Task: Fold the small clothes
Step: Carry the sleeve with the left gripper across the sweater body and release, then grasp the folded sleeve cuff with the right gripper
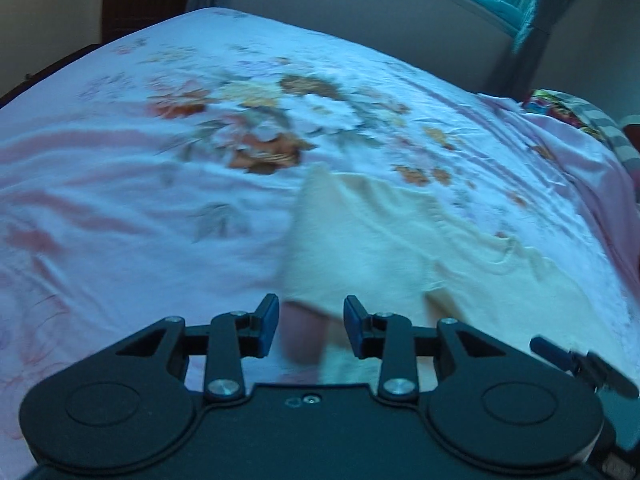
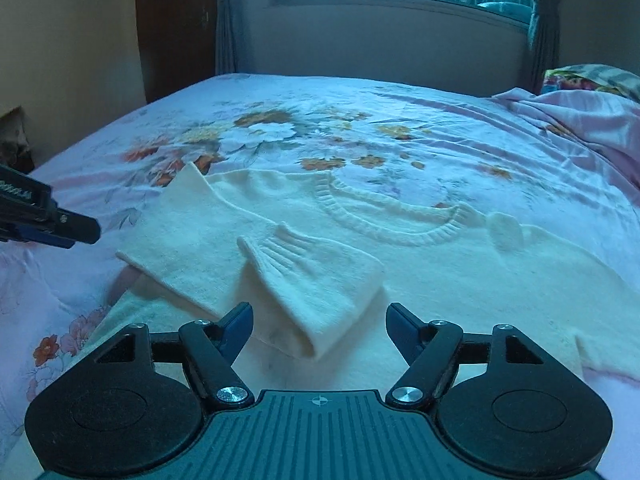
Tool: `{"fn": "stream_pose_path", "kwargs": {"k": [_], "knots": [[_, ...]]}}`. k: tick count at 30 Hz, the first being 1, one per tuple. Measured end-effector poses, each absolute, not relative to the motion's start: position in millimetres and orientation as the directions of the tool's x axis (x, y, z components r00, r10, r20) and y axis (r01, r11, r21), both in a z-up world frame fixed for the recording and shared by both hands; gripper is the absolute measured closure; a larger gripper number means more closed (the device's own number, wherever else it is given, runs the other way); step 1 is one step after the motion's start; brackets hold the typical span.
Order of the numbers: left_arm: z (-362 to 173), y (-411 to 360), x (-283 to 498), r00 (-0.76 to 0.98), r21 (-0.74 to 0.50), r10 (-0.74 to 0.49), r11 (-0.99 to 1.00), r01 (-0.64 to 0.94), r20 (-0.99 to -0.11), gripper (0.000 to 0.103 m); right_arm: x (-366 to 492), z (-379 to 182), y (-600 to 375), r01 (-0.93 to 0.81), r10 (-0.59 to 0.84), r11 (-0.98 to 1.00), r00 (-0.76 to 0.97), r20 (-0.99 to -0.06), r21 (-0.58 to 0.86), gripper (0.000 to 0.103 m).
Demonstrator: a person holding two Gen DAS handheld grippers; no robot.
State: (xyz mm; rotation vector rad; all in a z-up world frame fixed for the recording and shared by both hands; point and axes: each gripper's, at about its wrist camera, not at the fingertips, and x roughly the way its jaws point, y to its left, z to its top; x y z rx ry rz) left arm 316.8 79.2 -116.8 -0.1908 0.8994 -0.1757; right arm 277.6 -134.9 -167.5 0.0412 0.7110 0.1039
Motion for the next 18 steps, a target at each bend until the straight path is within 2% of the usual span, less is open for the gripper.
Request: {"fn": "stream_pose_path", "kwargs": {"k": [3, 4, 5, 6, 9, 12, 18], "knots": [[-122.5, 89.8, 314.6, 0.608, -0.246, -0.227, 0.968, 0.053, -0.761, 0.07, 302.6, -184.9, -115.6, -0.092, 0.066, 0.996, 0.733, -0.677, -0.004, 0.03], [-123.9, 91.2, 312.8, 0.61, -0.238, -0.221, 0.97, 0.055, -0.761, 0.07, 307.7, -189.1, -112.8, -0.095, 0.06, 0.995, 0.727, -0.684, -0.013, 0.044], [-125.3, 90.2, 312.0, 0.611, -0.231, -0.218, 0.971, 0.059, -0.761, 0.07, 313.2, -193.4, -115.1, -0.094, 0.065, 0.996, 0.719, -0.692, -0.005, 0.077], [-126.3, 88.3, 312.0, 0.611, -0.227, -0.219, 0.972, 0.067, -0.761, 0.07, 316.0, -193.8, -119.8, -0.082, 0.066, 0.997, 0.718, -0.693, 0.011, 0.092], [-130.6, 77.7, 310.2, 0.611, -0.213, -0.229, 0.972, 0.101, -0.758, 0.07, 304.9, -177.7, -153.0, 0.013, 0.06, 0.994, 0.756, -0.652, 0.107, 0.099], [-133.4, 62.9, 309.1, 0.61, -0.209, -0.25, 0.968, 0.139, -0.752, 0.07, 276.4, -165.0, -194.2, 0.111, 0.027, 0.977, 0.782, -0.622, 0.181, 0.1], [-142.8, 34.7, 306.9, 0.585, -0.216, -0.282, 0.959, 0.181, -0.761, 0.069, 229.5, -185.4, -245.6, 0.232, -0.013, 0.947, 0.717, -0.697, 0.222, 0.1]]}}
